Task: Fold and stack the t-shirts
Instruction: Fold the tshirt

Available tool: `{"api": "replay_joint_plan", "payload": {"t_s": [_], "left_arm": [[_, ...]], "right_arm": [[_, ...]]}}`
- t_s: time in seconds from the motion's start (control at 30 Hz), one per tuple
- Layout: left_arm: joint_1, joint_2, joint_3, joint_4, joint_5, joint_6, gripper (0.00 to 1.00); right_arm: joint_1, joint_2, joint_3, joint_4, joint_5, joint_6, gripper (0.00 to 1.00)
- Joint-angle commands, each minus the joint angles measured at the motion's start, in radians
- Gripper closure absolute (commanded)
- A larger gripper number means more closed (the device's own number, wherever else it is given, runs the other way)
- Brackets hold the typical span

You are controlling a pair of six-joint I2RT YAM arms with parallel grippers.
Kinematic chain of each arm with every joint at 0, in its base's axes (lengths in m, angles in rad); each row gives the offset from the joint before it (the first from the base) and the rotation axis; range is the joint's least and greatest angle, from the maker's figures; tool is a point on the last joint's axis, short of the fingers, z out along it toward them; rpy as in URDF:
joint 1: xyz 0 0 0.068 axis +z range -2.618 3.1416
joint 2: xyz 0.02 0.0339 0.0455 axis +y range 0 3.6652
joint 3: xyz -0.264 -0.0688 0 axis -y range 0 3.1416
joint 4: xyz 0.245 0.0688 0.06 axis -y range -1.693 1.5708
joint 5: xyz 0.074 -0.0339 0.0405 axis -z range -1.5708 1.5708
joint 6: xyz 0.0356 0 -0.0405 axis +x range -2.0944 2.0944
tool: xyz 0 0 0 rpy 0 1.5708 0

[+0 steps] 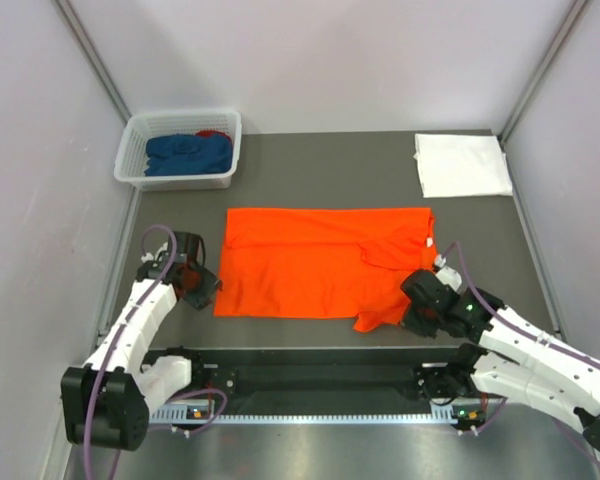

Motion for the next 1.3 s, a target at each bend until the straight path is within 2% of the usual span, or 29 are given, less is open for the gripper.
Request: {"api": "replay_joint_plan", "payload": {"t_s": [0.0,0.2,0.43,0.67,0.8,1.07,1.27], "left_arm": [[0.003,-0.039,0.007,-0.078,-0.084,-0.065,0.55],[0.002,-0.062,-0.043,-0.063,-0.021,-0.115,0.54],[0.002,0.043,-0.056,-0.108,-0.02,-0.14,0.54],[0.002,0.093,-0.151,0.013,0.061,-0.148,0.51],[0.002,0.108,-0.174,0.046,0.033,-0.159,0.52],[0.002,0.067,-0.125,0.026,-0.084,-0.157,0.6],[0.002,0.039,-0.138,0.055,-0.07,-0.155,0.75]], "right_arm": [[0.012,-0.003,0.045,-0.011,0.047,-0.027,1.0],[0.013,0.009,0.043,0.003,0.05,-0.037,1.0],[0.012,0.0,0.023,0.031,0.04,-0.023,1.0],[0.013,-0.017,0.008,0.04,0.054,-0.012,1.0],[0.013,-0.038,0.014,0.028,0.073,-0.01,1.0],[0.015,-0.087,0.025,-0.011,0.114,-0.014,1.0],[0.013,-0.083,0.029,0.008,0.111,-0.027,1.0]]}}
